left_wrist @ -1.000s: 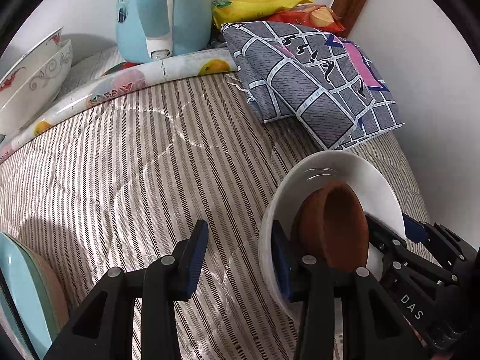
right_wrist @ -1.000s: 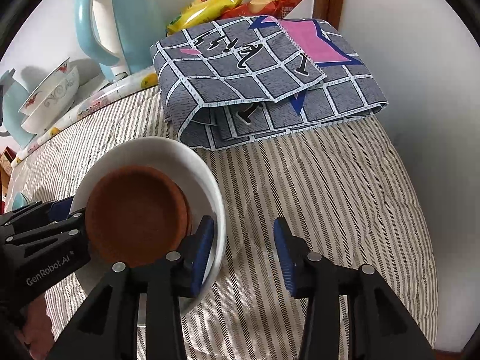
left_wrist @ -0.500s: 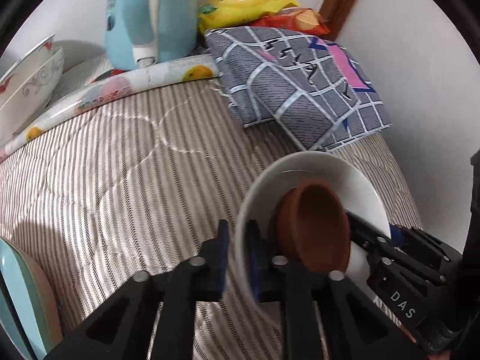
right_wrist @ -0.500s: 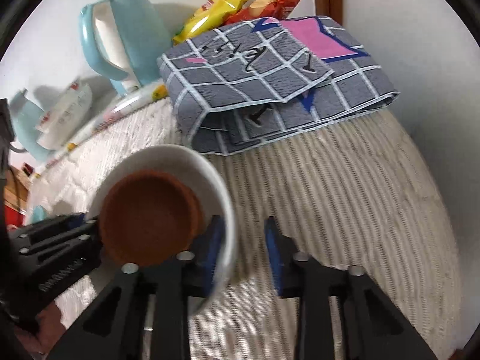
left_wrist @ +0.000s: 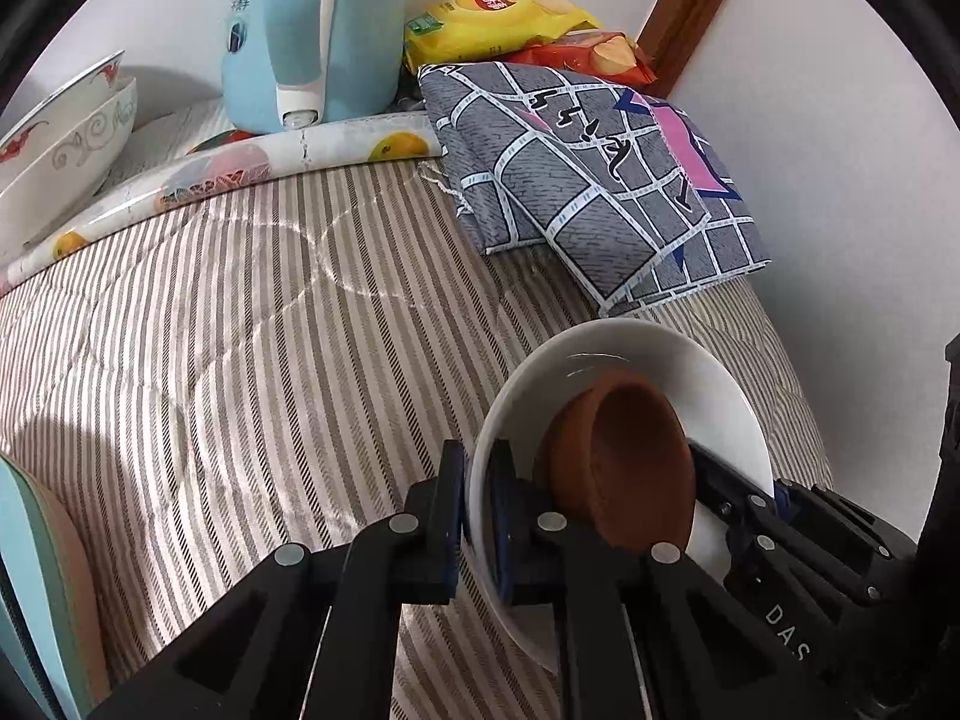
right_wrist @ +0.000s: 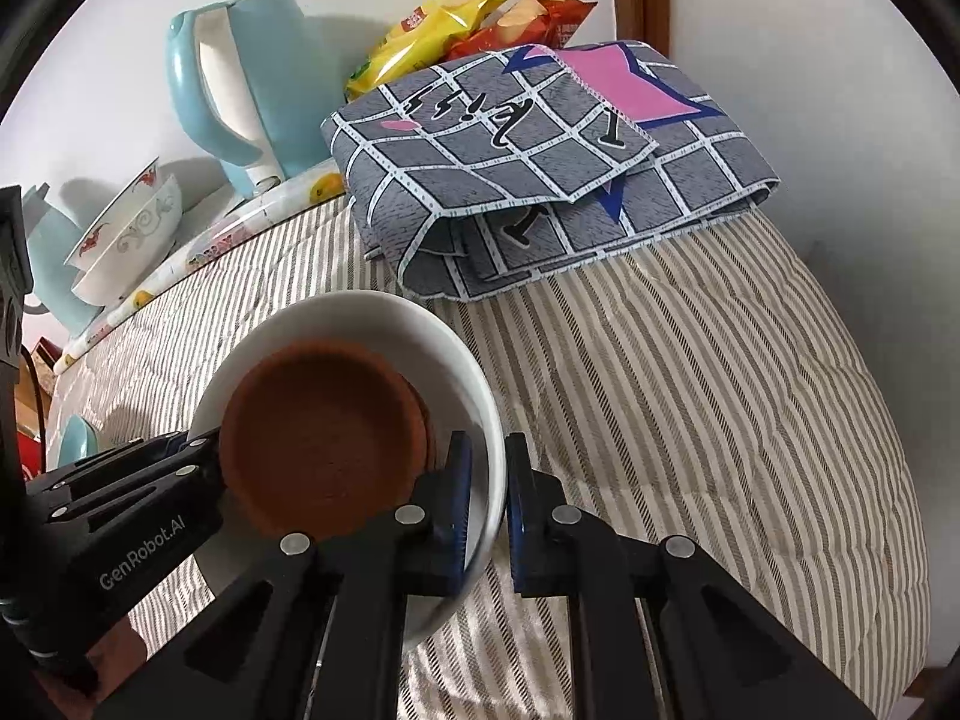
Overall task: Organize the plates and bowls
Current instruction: 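Carry the white bowl with the right tool toward the light-blue plate stack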
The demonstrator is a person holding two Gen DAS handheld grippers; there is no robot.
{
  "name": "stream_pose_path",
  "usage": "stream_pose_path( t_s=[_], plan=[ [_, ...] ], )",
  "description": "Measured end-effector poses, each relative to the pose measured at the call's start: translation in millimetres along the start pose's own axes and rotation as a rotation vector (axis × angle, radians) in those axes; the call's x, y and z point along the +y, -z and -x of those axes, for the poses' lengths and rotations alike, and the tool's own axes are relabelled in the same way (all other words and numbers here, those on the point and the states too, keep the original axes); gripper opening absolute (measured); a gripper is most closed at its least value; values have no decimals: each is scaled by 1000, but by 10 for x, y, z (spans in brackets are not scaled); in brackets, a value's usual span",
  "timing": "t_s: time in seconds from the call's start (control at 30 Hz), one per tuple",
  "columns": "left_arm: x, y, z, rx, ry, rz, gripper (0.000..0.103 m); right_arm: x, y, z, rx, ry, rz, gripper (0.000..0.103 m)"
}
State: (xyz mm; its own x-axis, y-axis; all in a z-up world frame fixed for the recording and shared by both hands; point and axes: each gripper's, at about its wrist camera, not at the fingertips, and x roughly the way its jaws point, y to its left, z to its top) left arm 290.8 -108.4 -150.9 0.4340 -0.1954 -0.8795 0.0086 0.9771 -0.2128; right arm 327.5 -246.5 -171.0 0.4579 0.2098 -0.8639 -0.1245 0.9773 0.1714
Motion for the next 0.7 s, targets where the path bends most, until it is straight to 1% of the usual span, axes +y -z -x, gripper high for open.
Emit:
stream_pose_path(
  t_s=[0.2, 0.47, 0.7],
  plan=[
    [30, 119, 89, 6, -7, 2, 9, 43, 86, 94, -1, 4, 0, 11],
    [113, 244, 318, -8, -10, 9, 9, 135, 256, 278, -10, -12, 7, 10],
    [165, 326, 619, -46, -14, 14, 9, 271, 325, 547, -45, -22, 24, 10]
  ],
)
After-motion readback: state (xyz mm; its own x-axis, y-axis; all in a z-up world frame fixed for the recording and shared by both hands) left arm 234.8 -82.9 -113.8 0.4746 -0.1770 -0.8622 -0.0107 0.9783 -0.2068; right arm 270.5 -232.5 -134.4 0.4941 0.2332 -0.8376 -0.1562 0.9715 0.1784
